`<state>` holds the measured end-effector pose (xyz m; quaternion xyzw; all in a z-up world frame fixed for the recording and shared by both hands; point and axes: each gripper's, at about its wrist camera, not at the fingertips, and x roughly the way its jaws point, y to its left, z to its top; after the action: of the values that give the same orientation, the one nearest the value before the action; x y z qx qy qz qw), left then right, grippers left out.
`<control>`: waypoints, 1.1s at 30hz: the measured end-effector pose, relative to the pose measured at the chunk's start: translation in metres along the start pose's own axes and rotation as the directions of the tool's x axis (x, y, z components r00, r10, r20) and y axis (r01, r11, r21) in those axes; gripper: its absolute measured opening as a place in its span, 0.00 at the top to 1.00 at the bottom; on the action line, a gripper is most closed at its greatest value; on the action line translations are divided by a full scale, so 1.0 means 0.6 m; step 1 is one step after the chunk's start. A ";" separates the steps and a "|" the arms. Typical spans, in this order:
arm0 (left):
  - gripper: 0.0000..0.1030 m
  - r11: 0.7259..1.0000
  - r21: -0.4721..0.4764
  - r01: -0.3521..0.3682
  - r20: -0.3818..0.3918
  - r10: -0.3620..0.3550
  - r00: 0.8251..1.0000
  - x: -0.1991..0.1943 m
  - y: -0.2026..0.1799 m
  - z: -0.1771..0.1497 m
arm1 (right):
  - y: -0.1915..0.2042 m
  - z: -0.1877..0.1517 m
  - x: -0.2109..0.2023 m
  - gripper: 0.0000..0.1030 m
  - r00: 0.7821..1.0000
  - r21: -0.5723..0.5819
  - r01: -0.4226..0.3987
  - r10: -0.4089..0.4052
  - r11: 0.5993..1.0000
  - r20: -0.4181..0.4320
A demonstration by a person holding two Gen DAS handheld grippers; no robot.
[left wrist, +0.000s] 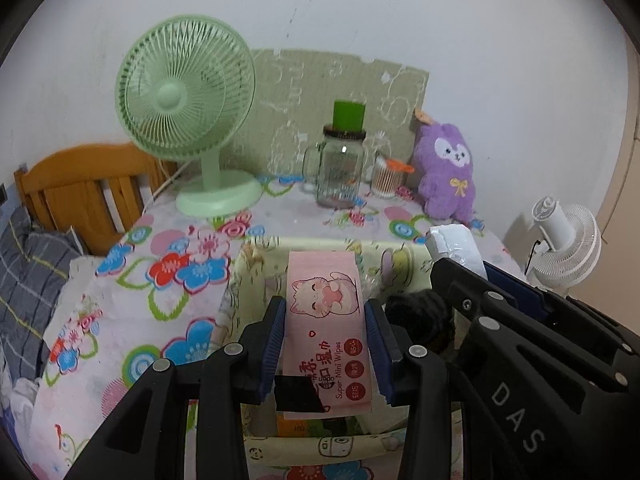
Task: Organize soft objects
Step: 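Lift the pink pack with the left tool over the box while the right tool carries the cloth, then open the left tool to drop the pink pack into the box while the right tool releases the cloth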
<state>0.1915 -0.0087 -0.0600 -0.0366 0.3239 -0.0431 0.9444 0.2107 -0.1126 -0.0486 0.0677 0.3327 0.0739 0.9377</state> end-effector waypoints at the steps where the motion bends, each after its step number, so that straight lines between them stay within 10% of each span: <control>1: 0.60 1.000 -0.001 0.000 -0.008 0.000 1.000 0.003 0.002 -0.003 | 0.001 -0.002 0.002 0.73 1.000 -0.001 -0.003 0.003 1.000 -0.004; 5: 0.36 1.000 -0.006 -0.004 -0.042 0.004 0.999 0.018 0.008 -0.007 | 0.003 -0.009 0.016 0.73 1.000 0.006 -0.013 0.013 1.000 -0.018; 26: 0.23 0.997 0.078 -0.017 -0.073 0.023 0.997 0.013 0.008 -0.020 | 0.016 -0.023 0.048 0.71 0.994 -0.007 -0.086 0.085 0.996 -0.064; 33: 0.20 0.996 0.083 -0.012 -0.077 0.018 0.997 0.004 0.007 -0.024 | 0.019 -0.025 0.034 0.28 0.996 -0.044 -0.073 0.071 0.996 -0.051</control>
<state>0.1850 -0.0057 -0.0732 0.0067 0.3588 -0.0507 0.9320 0.2157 -0.0964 -0.0706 0.0561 0.3511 0.1170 0.9273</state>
